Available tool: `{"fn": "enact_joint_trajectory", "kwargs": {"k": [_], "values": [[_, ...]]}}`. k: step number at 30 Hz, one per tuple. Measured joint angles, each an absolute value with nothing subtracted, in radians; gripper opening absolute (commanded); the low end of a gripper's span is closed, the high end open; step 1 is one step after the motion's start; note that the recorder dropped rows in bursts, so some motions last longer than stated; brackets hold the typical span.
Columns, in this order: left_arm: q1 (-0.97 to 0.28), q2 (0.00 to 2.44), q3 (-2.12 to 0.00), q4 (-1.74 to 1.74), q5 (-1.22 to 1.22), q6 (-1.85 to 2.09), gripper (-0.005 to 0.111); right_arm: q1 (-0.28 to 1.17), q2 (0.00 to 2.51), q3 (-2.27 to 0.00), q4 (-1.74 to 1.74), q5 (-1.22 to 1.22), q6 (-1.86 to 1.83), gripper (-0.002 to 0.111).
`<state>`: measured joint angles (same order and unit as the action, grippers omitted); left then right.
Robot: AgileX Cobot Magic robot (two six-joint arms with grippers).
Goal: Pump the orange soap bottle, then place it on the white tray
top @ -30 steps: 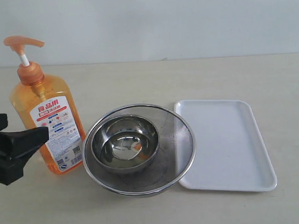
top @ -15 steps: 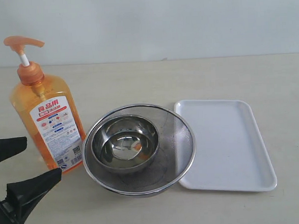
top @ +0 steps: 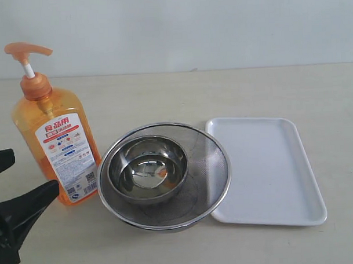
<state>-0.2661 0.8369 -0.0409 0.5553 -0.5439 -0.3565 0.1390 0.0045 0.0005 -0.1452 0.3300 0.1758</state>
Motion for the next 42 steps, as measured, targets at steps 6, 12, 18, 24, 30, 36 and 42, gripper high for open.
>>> {"fn": "enact_joint_trajectory", "kwargs": {"k": [6, 12, 18, 24, 30, 36, 42], "values": [[-0.219, 0.837, -0.039, 0.671, -0.511, -0.468, 0.075, 0.139, 0.004, 0.001, -0.145, 0.33, 0.176, 0.0], [-0.194, 0.837, -0.039, 0.689, -0.573, -0.561, 0.075, 0.139, 0.004, 0.001, -0.145, 0.33, 0.176, 0.0], [-0.194, 0.837, -0.039, 0.689, -0.608, -0.585, 0.075, 0.139, 0.004, 0.001, -0.145, 0.33, 0.176, 0.0], [-0.194, 0.837, -0.039, 0.51, -0.558, -0.478, 0.075, 0.139, 0.004, 0.001, -0.145, 0.33, 0.176, 0.0], [-0.194, 0.837, -0.039, 0.329, -0.57, -0.28, 0.085, 0.139, 0.004, 0.001, -0.145, 0.33, 0.176, 0.0], [-0.194, 0.913, -0.039, 0.328, -0.666, -0.199, 0.087, 0.139, 0.004, 0.001, -0.145, 0.33, 0.176, 0.0], [-0.194, 1.116, -0.089, 0.297, -0.743, -0.067, 0.087, 0.139, 0.004, 0.001, -0.145, 0.33, 0.176, 0.0]]}}
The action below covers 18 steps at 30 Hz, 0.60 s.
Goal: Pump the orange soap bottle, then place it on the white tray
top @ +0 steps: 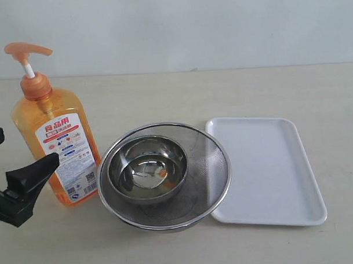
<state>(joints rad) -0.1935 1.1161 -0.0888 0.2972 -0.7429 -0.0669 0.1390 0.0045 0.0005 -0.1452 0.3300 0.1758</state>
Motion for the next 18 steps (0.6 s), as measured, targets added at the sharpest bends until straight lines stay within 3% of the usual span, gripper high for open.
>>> {"fn": "enact_joint_trajectory", "kwargs": {"k": [18], "values": [[-0.194, 1.352, -0.169, 0.161, -0.957, 0.046, 0.087, 0.139, 0.004, 0.001, -0.145, 0.33, 0.176, 0.0]]}}
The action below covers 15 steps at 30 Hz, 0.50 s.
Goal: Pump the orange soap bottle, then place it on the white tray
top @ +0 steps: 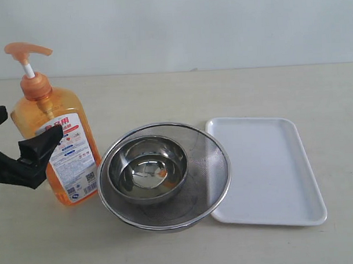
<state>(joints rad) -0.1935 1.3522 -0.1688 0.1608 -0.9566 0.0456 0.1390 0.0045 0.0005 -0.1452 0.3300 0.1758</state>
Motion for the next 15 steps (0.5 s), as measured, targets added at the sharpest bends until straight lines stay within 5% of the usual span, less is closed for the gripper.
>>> {"fn": "enact_joint_trajectory", "kwargs": {"k": [15], "values": [[-0.194, 1.558, -0.288, 0.185, -0.972, 0.044, 0.083, 0.139, 0.004, 0.001, -0.145, 0.33, 0.176, 0.0]]}}
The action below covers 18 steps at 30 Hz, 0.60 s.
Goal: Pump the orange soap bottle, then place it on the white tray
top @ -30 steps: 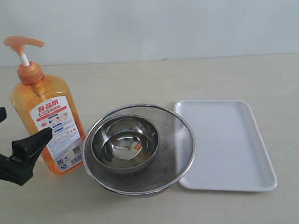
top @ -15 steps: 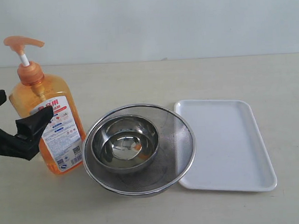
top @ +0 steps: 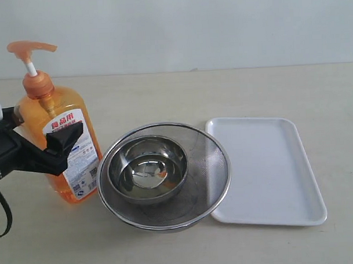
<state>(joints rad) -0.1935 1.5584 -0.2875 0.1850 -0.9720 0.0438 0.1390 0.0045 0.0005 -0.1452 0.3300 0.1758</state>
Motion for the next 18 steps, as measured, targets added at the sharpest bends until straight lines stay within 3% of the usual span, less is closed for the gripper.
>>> {"fn": "enact_joint_trajectory", "kwargs": {"k": [1, 3, 4, 7, 18], "values": [[-0.194, 1.564, -0.289, 0.185, -0.972, 0.044, 0.078, 0.139, 0.004, 0.001, -0.145, 0.33, 0.176, 0.0], [-0.194, 1.575, -0.292, 0.185, -0.976, 0.041, 0.055, 0.139, 0.004, 0.001, -0.145, 0.33, 0.176, 0.0], [-0.194, 1.575, -0.292, 0.185, -0.978, 0.039, 0.036, 0.139, 0.004, 0.001, -0.145, 0.33, 0.176, 0.0], [-0.194, 1.575, -0.292, 0.185, -0.978, 0.035, 0.007, 0.139, 0.004, 0.001, -0.145, 0.33, 0.176, 0.0], [-0.194, 1.511, -0.251, 0.178, -0.946, -0.007, 0.005, 0.139, 0.004, 0.001, -0.145, 0.33, 0.176, 0.0]]}}
